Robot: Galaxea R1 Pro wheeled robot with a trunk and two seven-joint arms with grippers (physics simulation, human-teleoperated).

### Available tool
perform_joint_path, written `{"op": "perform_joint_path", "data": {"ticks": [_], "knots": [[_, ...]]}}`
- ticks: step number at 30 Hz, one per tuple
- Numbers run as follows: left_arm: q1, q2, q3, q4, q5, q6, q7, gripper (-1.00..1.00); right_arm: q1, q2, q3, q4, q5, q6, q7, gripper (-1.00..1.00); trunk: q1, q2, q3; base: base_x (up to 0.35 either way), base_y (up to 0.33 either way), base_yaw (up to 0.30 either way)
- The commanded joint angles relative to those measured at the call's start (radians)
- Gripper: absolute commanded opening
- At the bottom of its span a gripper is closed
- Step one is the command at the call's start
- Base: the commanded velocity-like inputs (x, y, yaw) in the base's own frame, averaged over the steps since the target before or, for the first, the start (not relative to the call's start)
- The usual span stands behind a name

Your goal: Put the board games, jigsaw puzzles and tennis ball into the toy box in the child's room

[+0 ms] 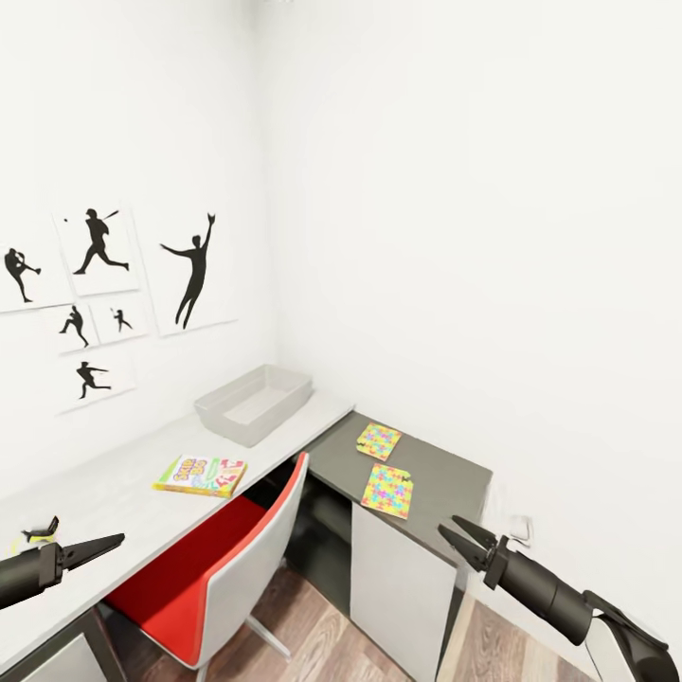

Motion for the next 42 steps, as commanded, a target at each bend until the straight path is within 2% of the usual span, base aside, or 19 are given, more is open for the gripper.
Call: {"op": "perform_joint_path", "data": {"ticks": [1,12,21,27,42], "knots": [[0.0,0.0,0.0,0.0,-0.001,0.011,-0.004,1.0,0.0,0.0,-0.002,0.001,-0.007,0.009,0.001,1.0,0.0,-0.001,0.001,0.0,-0.001,-0.187],[0.0,0.0,-0.003,0.0,-0.001,0.011,-0.004,1.0,0.0,0.001,-0.02,0.003,-0.007,0.008,0.001,1.0,0.0,-0.001,0.017,-0.038,-0.046,-0.187],[0.0,0.0,0.0,0.0,0.0,0.009,-0.004,1.0,0.0,0.001,-0.024,0.043,-0.008,0.003,0.001,1.0,0.0,-0.001,0.03,-0.053,-0.02,-0.187],[0.0,0.0,-0.002,0.0,-0.001,0.009,-0.004,1.0,0.0,0.001,-0.049,0.048,-0.008,0.003,0.002,1.0,0.0,-0.001,0.038,-0.003,-0.001,-0.187],[0.0,0.0,-0.002,0.0,0.0,0.009,-0.004,1.0,0.0,0.001,-0.058,0.075,-0.008,0.003,0.003,1.0,0.0,-0.001,0.06,0.0,0.0,-0.187]]}}
